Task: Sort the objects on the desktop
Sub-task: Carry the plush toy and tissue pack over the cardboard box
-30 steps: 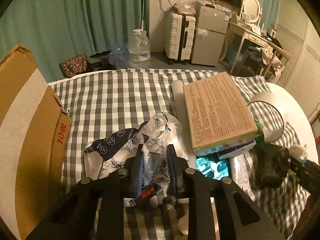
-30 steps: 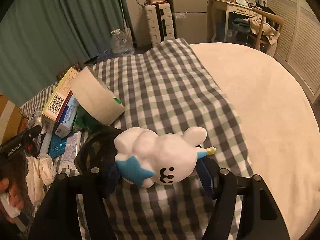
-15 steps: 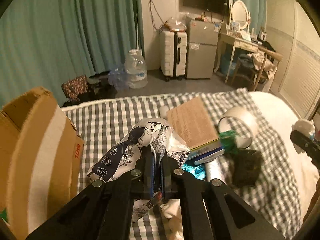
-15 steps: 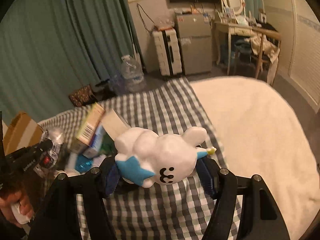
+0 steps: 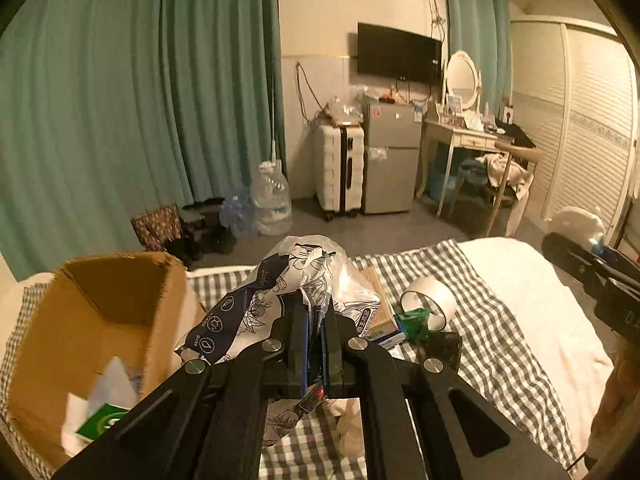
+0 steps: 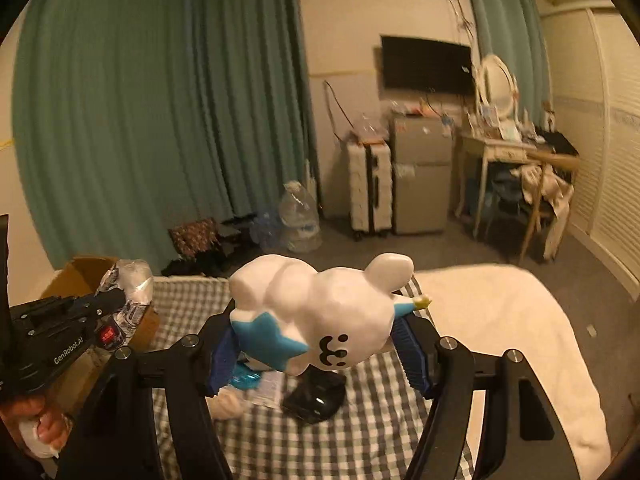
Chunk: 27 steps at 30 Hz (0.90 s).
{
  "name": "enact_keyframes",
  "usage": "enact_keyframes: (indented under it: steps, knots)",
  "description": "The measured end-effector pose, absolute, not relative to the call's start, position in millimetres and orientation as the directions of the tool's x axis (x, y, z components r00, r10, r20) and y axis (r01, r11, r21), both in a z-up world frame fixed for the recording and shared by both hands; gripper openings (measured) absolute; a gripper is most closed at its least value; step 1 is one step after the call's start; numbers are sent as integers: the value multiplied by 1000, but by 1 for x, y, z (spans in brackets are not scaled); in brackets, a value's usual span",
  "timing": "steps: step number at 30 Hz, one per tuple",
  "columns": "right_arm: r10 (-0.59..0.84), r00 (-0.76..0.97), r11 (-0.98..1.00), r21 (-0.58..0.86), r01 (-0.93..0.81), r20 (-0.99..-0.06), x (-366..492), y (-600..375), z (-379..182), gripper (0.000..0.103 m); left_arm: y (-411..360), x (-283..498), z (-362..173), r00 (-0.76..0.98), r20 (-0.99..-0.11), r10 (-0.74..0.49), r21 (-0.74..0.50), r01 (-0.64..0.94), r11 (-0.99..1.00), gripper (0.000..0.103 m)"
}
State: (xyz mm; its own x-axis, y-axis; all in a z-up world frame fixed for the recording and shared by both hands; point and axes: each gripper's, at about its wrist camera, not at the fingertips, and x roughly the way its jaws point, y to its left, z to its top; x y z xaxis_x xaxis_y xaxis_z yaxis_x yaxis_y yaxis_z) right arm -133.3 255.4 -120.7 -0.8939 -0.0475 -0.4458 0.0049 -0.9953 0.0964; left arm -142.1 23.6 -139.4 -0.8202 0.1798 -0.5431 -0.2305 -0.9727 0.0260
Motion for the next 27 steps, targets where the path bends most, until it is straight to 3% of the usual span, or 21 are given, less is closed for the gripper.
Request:
enact_keyframes:
  steps: [10,17,27]
  knots:
    - [-127,-900,-988,131,79,-417,-123,230,-102,67,-11,-126,-110,-858,-497,132,58,-185,-981,4]
    - [-160,-899,-986,107,127,-408,-113,189,-91,67,-52,-119,-86,-870,-467,159,5,-182,-983,4]
    - [-237,-875,-971,126,202,-422,-115,131,-90,67,-107,-122,-82,-875,-482,43,17,-58,-998,4]
